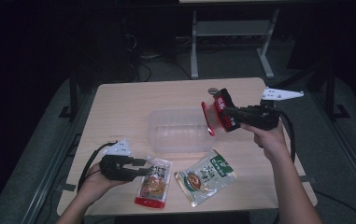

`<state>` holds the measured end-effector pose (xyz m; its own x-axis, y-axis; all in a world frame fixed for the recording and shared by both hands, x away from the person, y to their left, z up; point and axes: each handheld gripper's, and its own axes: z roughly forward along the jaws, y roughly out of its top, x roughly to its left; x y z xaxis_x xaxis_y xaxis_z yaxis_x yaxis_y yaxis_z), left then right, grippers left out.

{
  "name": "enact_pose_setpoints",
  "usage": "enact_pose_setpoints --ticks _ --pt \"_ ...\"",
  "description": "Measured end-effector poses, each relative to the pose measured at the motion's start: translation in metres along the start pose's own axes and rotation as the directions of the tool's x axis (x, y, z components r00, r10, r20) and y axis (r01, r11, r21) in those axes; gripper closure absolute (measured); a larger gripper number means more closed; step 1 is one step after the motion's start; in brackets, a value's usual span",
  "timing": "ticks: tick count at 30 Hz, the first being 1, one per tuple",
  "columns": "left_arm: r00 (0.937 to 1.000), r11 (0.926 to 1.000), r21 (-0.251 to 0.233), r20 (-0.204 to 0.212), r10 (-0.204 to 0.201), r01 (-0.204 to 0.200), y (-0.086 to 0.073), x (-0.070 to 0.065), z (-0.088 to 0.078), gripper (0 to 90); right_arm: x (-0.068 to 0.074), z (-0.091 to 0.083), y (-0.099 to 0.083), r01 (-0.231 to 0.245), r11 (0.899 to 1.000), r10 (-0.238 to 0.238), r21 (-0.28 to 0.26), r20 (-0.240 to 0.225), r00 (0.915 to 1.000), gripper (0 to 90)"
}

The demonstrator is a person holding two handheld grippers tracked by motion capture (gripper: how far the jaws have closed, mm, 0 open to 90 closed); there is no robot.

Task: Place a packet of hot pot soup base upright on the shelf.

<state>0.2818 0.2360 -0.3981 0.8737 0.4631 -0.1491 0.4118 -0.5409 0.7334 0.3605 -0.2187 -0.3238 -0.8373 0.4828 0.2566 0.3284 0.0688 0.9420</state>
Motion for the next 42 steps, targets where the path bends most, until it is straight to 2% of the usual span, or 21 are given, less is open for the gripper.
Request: enact_pose_setpoints --ticks 4,6,10,14,29,31,39,42 --pt "0.9997 0.9998 -0.004 -0.016 -0.018 0.018 -0.014 0.005 -0.009 54.5 0.001 0.014 0.003 0.006 1.0 -0.006 0.007 -0.017 0.9998 90.0" --pt "0.9988 0.999 -0.017 -0.024 -0.043 0.043 -0.022 0.008 -0.014 53.2 0.002 0.021 0.004 0.005 1.0 -0.005 0.01 -0.022 0.9997 90.0" --pt "0.9977 0.998 -0.025 -0.035 -0.059 0.058 -0.029 0.012 -0.018 51.3 0.004 0.035 0.004 0.003 1.0 -0.002 0.02 -0.035 0.9994 90.0" --pt "0.9978 0.9984 -0.02 -0.039 -0.054 0.053 -0.03 0.014 -0.017 49.5 0.006 0.053 0.003 0.0 0.999 0.002 0.035 -0.044 0.999 90.0" --pt "0.9979 0.9985 -0.01 -0.036 -0.054 0.054 -0.034 0.016 -0.013 49.4 0.015 0.1 -0.004 -0.02 0.998 0.024 0.056 -0.068 0.9974 90.0" --pt "0.9974 0.9978 -0.007 -0.029 -0.066 0.065 -0.034 0.015 -0.012 49.5 0.016 0.105 -0.004 -0.021 0.998 0.025 0.056 -0.069 0.9973 90.0" --pt "0.9979 0.9982 0.004 -0.025 -0.06 0.06 -0.035 0.014 -0.011 49.8 0.018 0.116 -0.011 -0.022 0.995 0.027 0.096 -0.056 0.9981 90.0" --pt "0.9981 0.9983 0.005 -0.02 -0.058 0.058 -0.034 0.014 -0.01 49.9 0.02 0.118 -0.015 -0.009 0.993 0.015 0.12 -0.049 0.9987 89.9"
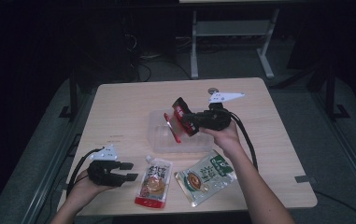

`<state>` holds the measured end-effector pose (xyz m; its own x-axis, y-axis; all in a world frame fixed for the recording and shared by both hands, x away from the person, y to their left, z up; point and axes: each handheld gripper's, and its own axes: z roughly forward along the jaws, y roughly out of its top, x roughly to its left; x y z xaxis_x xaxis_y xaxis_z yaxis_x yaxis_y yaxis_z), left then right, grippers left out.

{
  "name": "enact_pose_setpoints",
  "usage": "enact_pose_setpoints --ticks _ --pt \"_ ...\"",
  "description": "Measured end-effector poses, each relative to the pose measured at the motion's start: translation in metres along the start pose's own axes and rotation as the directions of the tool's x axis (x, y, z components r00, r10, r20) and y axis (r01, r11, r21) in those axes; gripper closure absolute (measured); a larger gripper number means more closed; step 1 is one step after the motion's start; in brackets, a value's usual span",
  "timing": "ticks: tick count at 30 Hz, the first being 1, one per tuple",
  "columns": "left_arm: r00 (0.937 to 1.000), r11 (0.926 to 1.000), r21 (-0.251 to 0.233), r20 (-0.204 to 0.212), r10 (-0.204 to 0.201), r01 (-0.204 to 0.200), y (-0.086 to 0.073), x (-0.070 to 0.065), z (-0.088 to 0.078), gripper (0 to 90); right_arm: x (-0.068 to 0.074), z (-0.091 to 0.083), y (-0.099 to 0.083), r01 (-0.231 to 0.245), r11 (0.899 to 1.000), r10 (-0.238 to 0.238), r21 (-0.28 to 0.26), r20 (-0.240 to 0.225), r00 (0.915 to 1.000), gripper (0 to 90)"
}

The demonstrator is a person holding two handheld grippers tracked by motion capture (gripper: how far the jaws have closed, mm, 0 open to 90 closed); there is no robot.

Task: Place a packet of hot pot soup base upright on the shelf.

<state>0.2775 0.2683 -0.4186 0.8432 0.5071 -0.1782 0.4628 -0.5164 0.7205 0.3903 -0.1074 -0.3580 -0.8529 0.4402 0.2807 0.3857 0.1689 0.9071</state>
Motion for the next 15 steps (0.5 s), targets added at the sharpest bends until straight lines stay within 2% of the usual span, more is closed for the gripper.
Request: enact_pose_setpoints --ticks 5,10,15 --pt "1.0 0.9999 0.016 0.004 0.001 -0.001 -0.0009 -0.0002 0.0015 50.1 -0.001 -0.0003 -0.0034 -0.002 1.0 0.002 0.012 0.012 0.9999 89.8" --pt "0.9999 0.9999 0.016 0.01 -0.004 0.004 -0.0003 -0.0008 0.0034 50.3 0.0045 -0.0018 -0.0027 0.028 0.998 -0.029 0.051 0.027 0.9992 89.6" --pt "0.9998 0.9996 0.028 0.017 -0.008 0.007 -0.0004 -0.0015 0.0051 50.3 0.0066 -0.0002 -0.0018 0.031 0.996 -0.034 0.081 0.042 0.9985 88.1"
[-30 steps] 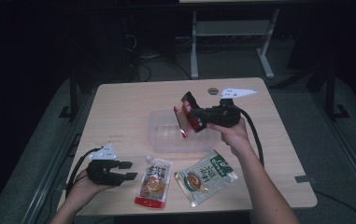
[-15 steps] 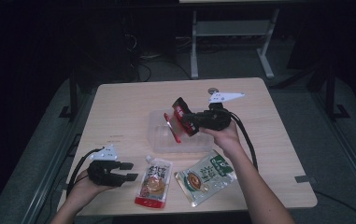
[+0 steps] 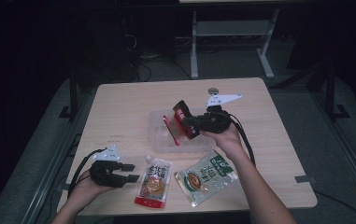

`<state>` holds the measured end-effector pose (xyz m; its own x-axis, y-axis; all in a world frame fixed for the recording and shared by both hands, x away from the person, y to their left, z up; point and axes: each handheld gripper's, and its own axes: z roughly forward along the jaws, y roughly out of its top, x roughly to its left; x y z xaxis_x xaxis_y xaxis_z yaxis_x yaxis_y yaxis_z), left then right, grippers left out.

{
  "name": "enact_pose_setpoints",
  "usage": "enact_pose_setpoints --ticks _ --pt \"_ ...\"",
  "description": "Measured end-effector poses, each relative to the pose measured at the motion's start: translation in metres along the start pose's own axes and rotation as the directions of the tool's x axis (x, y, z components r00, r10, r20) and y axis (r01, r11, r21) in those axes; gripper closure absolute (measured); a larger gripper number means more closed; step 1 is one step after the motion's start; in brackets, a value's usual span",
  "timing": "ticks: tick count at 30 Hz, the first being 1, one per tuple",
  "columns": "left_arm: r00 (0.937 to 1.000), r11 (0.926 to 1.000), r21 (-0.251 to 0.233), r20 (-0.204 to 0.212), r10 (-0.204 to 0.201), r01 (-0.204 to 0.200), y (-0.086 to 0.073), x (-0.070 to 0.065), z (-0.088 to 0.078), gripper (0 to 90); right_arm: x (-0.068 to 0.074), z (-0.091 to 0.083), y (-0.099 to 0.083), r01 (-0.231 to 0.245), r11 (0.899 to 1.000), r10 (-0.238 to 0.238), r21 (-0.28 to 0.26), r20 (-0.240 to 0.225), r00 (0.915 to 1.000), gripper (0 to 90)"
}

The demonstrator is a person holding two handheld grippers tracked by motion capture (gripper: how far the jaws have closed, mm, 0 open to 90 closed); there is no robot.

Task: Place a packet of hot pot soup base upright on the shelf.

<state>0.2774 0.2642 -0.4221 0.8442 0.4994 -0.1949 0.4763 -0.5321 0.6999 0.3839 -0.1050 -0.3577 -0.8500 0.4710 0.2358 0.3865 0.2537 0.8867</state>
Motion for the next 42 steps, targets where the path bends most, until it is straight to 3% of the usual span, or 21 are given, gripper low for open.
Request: enact_pose_setpoints --ticks 4,13,29,38,42 --pt "1.0 1.0 0.0 0.0 0.0 0.0 0.0 0.001 0.0 50.4 0.001 0.002 -0.001 0.01 0.999 -0.01 0.035 0.011 0.9999 85.3" --pt "1.0 1.0 0.002 0.003 -0.009 0.009 -0.001 0.001 0.0 50.9 0.002 0.017 -0.007 0.02 0.995 -0.022 0.094 0.018 0.9996 89.2" --pt "1.0 1.0 0.01 0.004 0.002 -0.002 -0.001 0.003 0.001 51.1 -0.003 0.025 -0.011 0.009 0.997 -0.011 0.078 0.024 0.9996 88.1" --pt "0.9999 0.9998 0.018 0.009 -0.007 0.007 -0.002 0.003 0.003 51.3 -0.005 0.027 -0.013 0.005 0.997 -0.008 0.08 0.04 0.9992 80.3" --pt "1.0 0.9998 0.022 0.01 0.0 0.0 -0.003 0.004 0.003 51.3 -0.007 0.028 -0.015 -0.003 0.996 -0.002 0.088 0.049 0.9988 70.8"
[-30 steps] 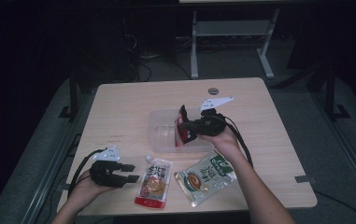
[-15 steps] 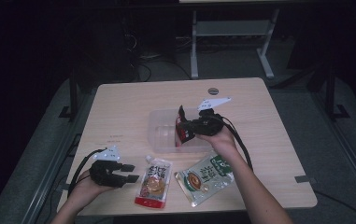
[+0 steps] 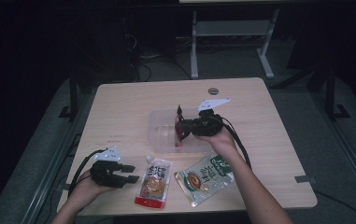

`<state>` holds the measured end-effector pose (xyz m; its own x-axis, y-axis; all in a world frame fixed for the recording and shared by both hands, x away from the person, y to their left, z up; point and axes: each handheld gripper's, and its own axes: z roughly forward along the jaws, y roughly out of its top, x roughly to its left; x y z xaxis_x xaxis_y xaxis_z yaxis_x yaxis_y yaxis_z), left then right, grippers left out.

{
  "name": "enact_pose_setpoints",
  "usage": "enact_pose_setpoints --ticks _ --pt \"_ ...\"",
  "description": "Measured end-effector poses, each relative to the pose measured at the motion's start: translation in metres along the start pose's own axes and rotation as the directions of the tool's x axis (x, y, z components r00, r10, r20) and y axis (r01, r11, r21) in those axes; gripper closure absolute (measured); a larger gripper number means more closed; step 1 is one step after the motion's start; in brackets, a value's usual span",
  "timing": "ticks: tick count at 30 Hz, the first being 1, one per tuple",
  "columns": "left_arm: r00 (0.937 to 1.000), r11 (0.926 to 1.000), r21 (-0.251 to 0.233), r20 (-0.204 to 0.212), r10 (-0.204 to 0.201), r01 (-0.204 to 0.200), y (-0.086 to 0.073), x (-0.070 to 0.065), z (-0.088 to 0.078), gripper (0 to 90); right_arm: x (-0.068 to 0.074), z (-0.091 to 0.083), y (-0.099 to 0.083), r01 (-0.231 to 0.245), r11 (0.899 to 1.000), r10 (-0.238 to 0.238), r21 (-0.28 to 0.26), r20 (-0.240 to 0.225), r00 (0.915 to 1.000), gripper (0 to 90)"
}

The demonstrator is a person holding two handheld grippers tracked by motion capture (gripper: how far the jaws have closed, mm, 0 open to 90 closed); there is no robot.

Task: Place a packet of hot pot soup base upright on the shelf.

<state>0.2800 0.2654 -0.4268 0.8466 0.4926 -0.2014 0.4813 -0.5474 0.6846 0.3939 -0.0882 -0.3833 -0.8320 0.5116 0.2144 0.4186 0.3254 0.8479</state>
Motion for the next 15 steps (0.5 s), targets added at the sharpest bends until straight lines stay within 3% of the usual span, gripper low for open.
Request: enact_pose_setpoints --ticks 6,8,15 --pt "1.0 1.0 -0.005 -0.002 0.002 -0.002 0.0 0.001 -0.001 51.3 0.0 -0.004 0.001 -0.017 1.0 0.017 -0.003 0.016 0.9997 47.5" --pt "0.9999 0.9999 -0.006 -0.001 -0.01 0.01 -0.001 0.0 -0.001 51.3 0.002 -0.007 0.001 -0.004 1.0 0.004 0.012 0.032 0.9995 39.6" --pt "1.0 1.0 -0.005 0.001 -0.003 0.003 0.0 0.0 -0.001 50.9 0.005 -0.027 -0.006 0.011 0.999 -0.012 0.034 0.04 0.9991 25.5"
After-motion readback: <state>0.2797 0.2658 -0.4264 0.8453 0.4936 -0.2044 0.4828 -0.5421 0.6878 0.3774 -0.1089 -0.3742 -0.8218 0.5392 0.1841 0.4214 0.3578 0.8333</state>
